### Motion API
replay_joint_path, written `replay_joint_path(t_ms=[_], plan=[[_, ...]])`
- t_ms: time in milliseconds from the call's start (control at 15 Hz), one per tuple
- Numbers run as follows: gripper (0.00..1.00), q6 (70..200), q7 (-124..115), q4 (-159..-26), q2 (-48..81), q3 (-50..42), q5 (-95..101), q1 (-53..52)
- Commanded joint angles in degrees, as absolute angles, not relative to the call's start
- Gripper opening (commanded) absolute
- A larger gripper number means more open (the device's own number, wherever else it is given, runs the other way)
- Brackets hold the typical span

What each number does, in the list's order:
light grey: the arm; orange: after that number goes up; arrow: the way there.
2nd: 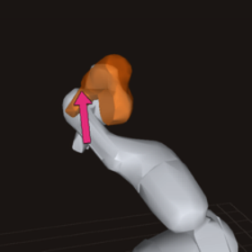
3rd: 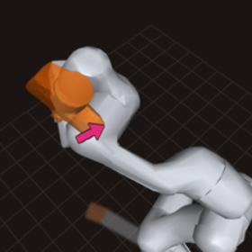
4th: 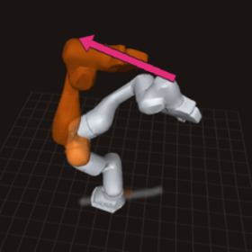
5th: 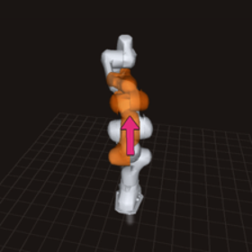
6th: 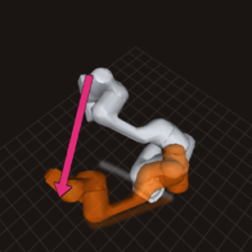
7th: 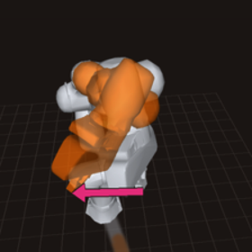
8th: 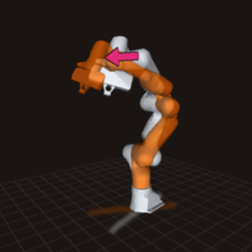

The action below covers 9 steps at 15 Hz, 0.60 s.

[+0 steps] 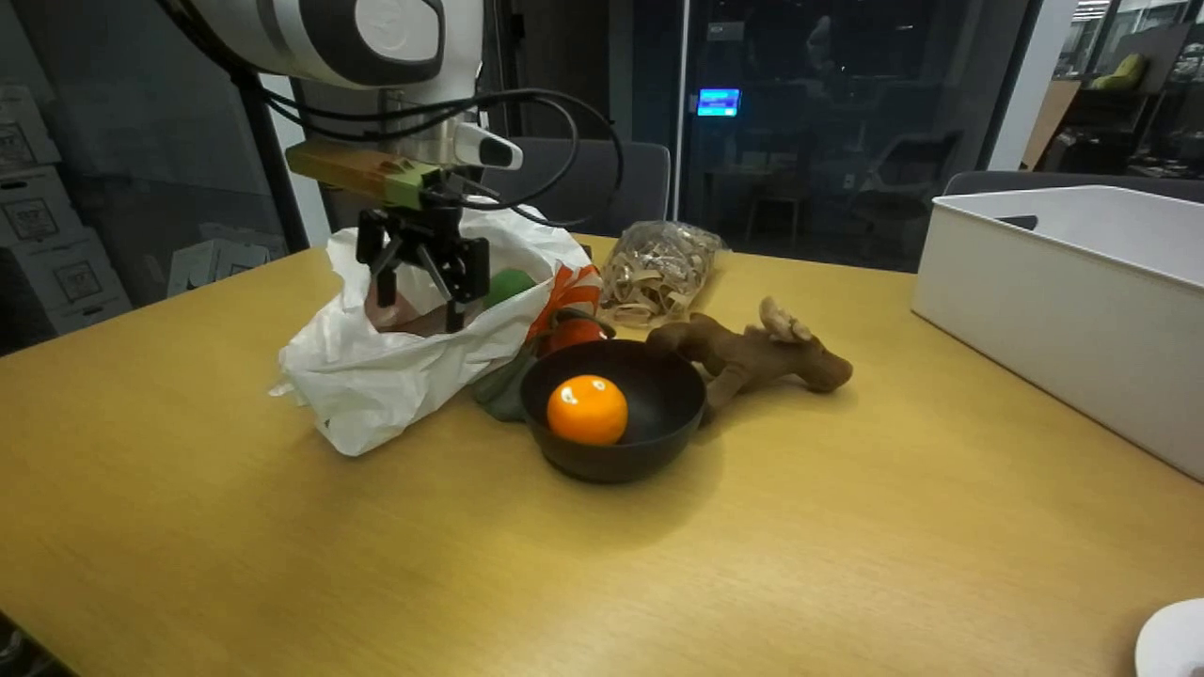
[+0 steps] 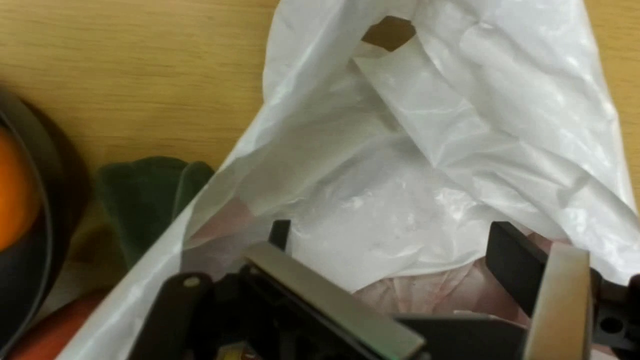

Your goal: Remove the fruits and container from the plastic and put them in the bowl.

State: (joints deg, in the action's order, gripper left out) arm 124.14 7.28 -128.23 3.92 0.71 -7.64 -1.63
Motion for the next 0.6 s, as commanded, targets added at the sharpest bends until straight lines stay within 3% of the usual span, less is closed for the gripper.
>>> replay_joint_path(t_ms=[0,533], plan=[[1.00,125.55,4.54,-124.76,8.36,1.43,-4.48,-2.08],[1.00,136.09,-6.90,-122.59,13.67,0.53,4.93,-4.54]])
